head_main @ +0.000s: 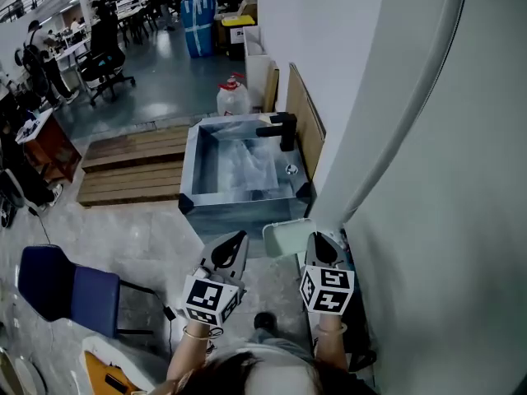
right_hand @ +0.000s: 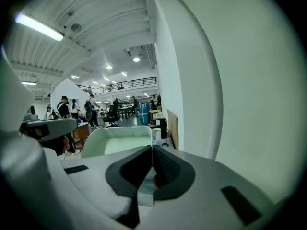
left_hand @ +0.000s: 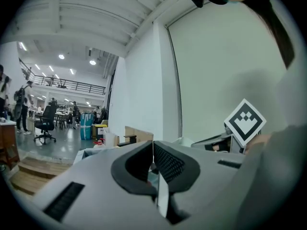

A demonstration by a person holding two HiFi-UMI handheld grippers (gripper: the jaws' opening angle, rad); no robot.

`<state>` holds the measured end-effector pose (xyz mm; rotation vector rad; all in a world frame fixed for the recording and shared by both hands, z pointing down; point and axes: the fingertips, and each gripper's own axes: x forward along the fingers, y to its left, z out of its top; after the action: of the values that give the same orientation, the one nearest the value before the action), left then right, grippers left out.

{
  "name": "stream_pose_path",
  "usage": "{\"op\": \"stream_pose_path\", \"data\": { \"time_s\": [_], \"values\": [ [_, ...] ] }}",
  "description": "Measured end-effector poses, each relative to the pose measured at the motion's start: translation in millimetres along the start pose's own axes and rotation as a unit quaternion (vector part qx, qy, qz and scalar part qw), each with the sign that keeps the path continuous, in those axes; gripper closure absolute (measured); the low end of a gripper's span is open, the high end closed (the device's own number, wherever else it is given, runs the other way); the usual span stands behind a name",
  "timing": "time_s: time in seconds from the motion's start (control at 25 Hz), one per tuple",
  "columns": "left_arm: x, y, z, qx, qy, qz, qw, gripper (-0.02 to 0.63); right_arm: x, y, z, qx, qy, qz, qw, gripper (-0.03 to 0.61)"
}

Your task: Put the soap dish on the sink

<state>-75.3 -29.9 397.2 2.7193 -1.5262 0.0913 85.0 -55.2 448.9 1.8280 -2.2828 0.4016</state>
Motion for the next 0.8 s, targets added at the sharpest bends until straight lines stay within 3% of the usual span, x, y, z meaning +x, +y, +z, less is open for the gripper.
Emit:
{"op": "stream_pose_path", "data": {
  "time_s": [0.8],
  "values": [
    [68.0,-0.1,-0.4,0.007,0.005,0.015,0.9998,0.604,55.0,-47.3,12.6,0.000,0.004,0.012,1.000,0.548]
  ]
}}
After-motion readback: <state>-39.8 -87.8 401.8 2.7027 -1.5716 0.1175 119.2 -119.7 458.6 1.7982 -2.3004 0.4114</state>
